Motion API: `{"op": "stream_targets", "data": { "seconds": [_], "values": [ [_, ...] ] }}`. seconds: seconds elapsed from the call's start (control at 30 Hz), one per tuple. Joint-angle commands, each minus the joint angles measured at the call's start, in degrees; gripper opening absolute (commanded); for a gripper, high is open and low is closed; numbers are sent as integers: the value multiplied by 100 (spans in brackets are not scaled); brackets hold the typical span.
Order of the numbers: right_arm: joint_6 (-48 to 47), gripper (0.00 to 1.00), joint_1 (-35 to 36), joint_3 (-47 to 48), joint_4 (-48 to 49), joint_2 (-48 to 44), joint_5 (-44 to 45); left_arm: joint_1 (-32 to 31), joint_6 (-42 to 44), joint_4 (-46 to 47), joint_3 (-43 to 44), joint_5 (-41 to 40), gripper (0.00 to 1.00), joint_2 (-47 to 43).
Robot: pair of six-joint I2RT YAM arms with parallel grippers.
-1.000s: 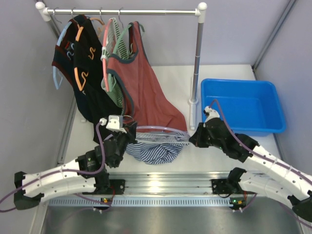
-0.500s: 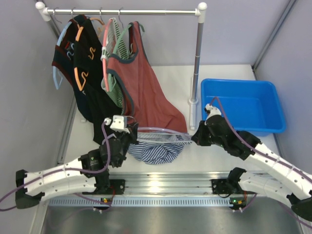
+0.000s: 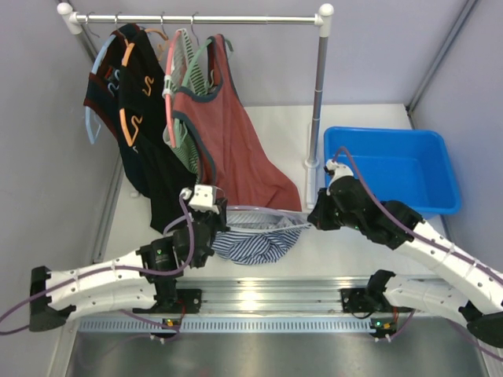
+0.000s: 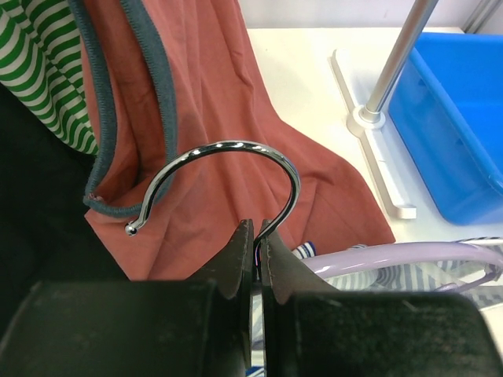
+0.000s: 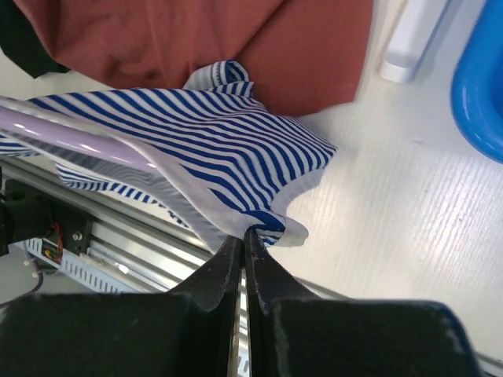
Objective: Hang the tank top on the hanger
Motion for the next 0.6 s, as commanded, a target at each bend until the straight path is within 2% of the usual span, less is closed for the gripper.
{"op": "stream_targets", "data": {
  "seconds": [0.0,0.2,0.57],
  "values": [
    [-91,0,307,600,-168,241,288,-64,154,389,328,-184,0,123],
    [-99,0,738,1145,-204,672,579,-363,172,749,513,-298,0,580],
    [-371,0,835,1989,-581,831,684,-1084,436,1461,1075,-940,0,1600]
  ]
}}
